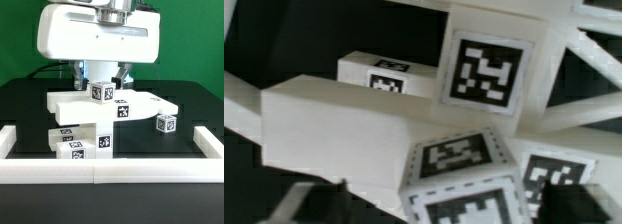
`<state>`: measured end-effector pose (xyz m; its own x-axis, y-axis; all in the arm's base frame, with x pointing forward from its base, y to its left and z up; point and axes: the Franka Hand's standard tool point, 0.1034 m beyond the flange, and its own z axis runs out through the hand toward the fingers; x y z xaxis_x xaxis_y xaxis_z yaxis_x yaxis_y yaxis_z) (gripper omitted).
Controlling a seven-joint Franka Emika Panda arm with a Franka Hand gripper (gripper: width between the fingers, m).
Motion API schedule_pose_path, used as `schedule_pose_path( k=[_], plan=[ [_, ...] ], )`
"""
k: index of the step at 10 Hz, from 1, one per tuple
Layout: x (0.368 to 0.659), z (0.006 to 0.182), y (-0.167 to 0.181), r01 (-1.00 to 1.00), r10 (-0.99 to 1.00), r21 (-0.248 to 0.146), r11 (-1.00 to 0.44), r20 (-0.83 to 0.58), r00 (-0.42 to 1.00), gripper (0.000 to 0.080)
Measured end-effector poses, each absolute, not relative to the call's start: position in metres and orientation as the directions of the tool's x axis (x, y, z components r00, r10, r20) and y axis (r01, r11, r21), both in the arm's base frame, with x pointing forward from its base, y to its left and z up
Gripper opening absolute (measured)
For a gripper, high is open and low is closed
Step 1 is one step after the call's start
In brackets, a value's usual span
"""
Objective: Assemble chair
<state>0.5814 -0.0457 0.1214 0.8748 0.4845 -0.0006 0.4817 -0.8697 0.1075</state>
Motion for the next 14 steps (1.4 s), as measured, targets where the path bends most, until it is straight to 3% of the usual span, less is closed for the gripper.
schedule_pose_path(
  k=[1, 2, 3, 8, 14],
  plan=[
    [0.5813, 0.1213, -0.0461, 0.481, 0.484, 0.108, -0.870, -0.001, 0.875, 0.0390],
    [0.5813, 0.1212, -0.0461, 0.461, 0.464, 0.107, -0.881, 0.002, 0.886, 0.0390],
    [0.5812, 0.1211, -0.0463, 0.446, 0.449, 0.107, -0.889, 0.003, 0.894, 0.0284],
    [0.5810, 0.1205, -0.0460, 0.105, 0.109, 0.098, -0.990, 0.040, 0.993, 0.0284],
    [0.5809, 0.1200, -0.0455, -0.237, -0.232, 0.077, -0.968, 0.070, 0.970, 0.0284]
  ],
)
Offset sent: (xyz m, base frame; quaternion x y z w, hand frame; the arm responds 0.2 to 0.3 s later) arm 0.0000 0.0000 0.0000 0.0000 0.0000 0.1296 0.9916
